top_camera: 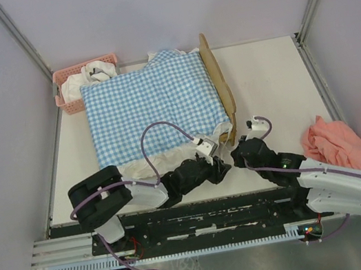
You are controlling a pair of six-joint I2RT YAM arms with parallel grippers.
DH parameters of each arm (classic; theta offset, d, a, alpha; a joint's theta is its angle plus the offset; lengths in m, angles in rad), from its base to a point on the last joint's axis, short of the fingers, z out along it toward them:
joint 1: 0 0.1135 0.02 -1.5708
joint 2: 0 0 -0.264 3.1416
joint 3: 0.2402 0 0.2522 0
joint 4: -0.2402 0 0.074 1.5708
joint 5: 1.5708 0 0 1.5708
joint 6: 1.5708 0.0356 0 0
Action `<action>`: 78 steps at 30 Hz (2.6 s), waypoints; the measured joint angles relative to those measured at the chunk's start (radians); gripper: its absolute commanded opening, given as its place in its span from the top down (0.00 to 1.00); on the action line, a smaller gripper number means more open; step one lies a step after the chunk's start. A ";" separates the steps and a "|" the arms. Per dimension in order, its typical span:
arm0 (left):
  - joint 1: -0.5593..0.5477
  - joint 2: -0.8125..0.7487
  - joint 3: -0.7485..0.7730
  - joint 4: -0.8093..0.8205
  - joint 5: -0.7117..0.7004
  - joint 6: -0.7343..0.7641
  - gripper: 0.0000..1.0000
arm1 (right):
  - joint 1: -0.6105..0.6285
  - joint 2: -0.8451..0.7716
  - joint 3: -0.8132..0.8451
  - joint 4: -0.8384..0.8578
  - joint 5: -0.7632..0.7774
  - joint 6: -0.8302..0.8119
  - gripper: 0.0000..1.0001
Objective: Set up the pet bed
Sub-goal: Tie the ropes to the bed frame.
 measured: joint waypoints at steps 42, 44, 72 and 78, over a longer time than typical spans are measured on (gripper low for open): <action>0.004 0.076 0.020 0.000 -0.180 -0.074 0.97 | -0.002 0.171 0.004 -0.026 0.008 -0.026 0.57; 0.009 0.076 0.022 -0.003 -0.181 -0.082 0.97 | -0.002 0.190 0.003 -0.003 -0.006 -0.043 0.57; 0.042 0.074 0.034 -0.023 -0.157 -0.147 0.97 | 0.014 0.386 0.080 -0.028 0.094 -0.016 0.98; 0.042 0.060 0.028 -0.028 -0.154 -0.147 0.97 | 0.007 0.031 0.065 -0.154 0.183 0.045 0.98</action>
